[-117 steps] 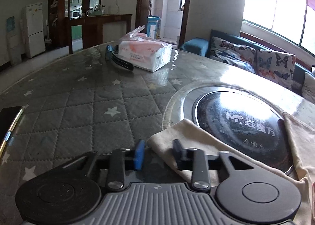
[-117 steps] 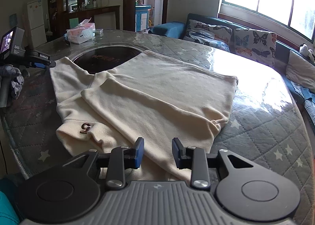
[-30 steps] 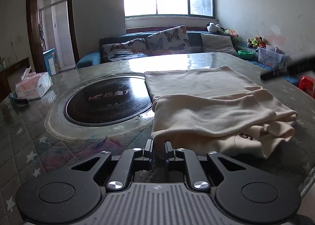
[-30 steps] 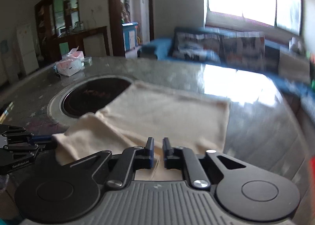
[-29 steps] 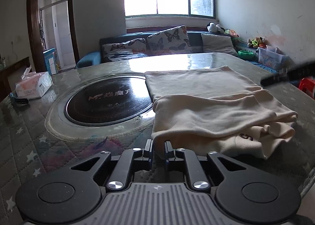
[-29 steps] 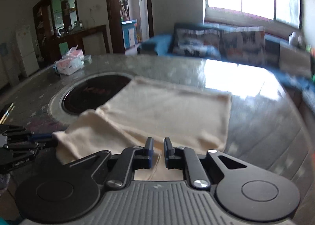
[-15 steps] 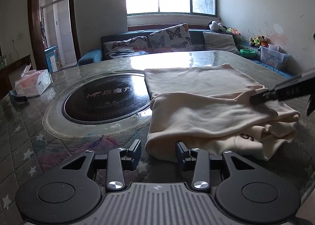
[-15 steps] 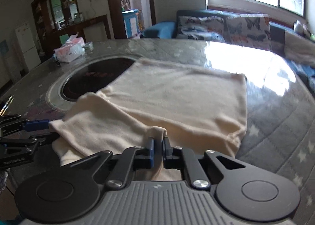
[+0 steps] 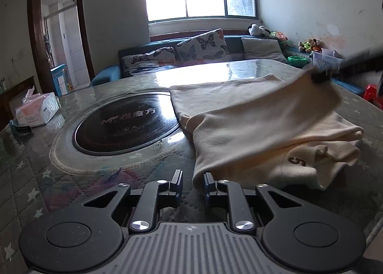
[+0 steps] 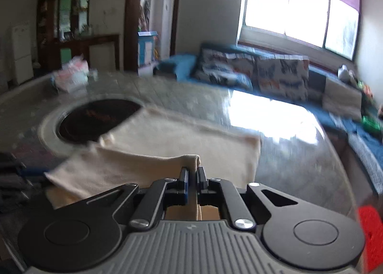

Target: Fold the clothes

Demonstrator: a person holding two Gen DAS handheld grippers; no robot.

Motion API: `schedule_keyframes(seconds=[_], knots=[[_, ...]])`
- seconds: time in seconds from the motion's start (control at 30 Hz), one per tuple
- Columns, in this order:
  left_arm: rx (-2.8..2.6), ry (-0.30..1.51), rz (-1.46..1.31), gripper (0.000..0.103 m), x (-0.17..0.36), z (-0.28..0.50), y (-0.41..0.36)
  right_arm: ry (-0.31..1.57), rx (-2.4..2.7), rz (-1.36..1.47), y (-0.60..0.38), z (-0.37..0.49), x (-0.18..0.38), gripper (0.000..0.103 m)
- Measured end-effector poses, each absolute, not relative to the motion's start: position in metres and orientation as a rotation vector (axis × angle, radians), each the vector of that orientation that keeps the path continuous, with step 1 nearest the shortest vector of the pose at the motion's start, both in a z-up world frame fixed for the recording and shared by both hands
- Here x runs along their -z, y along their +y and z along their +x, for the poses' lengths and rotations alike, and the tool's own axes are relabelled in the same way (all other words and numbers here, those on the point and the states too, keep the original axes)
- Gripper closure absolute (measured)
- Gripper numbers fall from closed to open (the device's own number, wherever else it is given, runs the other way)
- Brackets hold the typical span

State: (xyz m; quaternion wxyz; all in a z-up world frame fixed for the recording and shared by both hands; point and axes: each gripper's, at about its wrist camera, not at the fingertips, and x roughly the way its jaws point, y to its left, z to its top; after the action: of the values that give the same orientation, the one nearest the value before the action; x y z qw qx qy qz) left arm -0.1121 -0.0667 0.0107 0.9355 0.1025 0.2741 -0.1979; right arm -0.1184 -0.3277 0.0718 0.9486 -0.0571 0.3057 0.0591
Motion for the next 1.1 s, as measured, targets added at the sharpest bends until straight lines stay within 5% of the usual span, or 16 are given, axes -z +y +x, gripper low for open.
schedule_keyframes(seconds=[0.53, 1.1], knots=[[0.524, 0.563, 0.123, 0.079, -0.059, -0.062, -0.079, 0.642, -0.182, -0.051, -0.334, -0.112, -0.051, 0.092], [0.497, 0.625, 0.204, 0.077, -0.021, -0.017, -0.105, 0.703, -0.168, -0.051, -0.350, -0.124, -0.038, 0.086]])
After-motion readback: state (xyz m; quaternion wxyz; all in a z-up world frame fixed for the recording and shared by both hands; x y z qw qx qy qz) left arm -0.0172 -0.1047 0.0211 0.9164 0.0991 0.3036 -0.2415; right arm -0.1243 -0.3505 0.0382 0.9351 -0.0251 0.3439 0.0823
